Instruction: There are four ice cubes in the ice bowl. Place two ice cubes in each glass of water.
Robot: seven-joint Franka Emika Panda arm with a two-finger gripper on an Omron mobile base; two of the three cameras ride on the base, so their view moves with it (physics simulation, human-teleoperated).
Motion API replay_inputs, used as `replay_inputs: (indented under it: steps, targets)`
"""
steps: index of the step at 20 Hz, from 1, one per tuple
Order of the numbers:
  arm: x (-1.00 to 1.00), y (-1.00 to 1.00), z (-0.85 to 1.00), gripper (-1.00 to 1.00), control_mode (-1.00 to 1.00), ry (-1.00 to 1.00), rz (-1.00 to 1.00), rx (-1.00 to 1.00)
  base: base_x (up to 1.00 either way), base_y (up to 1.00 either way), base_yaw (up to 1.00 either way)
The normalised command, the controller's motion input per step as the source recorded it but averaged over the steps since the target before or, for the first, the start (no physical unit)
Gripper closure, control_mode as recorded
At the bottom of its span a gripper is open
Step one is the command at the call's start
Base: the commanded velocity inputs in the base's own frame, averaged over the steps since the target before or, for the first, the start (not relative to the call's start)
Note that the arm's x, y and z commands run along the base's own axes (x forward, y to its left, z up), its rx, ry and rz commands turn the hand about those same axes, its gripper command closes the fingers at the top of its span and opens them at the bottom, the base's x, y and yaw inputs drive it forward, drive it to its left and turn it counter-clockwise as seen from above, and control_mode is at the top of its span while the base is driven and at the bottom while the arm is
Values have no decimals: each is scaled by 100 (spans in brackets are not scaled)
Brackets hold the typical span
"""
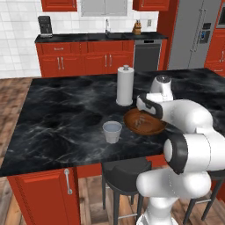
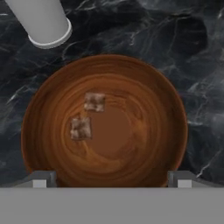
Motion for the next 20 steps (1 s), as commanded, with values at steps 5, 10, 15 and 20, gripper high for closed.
replay_inputs:
  steps: [5, 10, 15, 20]
  targets:
    - [38, 10, -36, -100, -100, 0, 0, 0, 0, 0, 0]
    - [31, 0, -23, -100, -100, 0, 0, 4, 0, 0, 0]
    - [13, 0, -26, -100, -100, 0, 0, 4, 0, 0, 0]
    - [6, -8, -17, -100, -100, 0, 0, 3, 0, 0, 0]
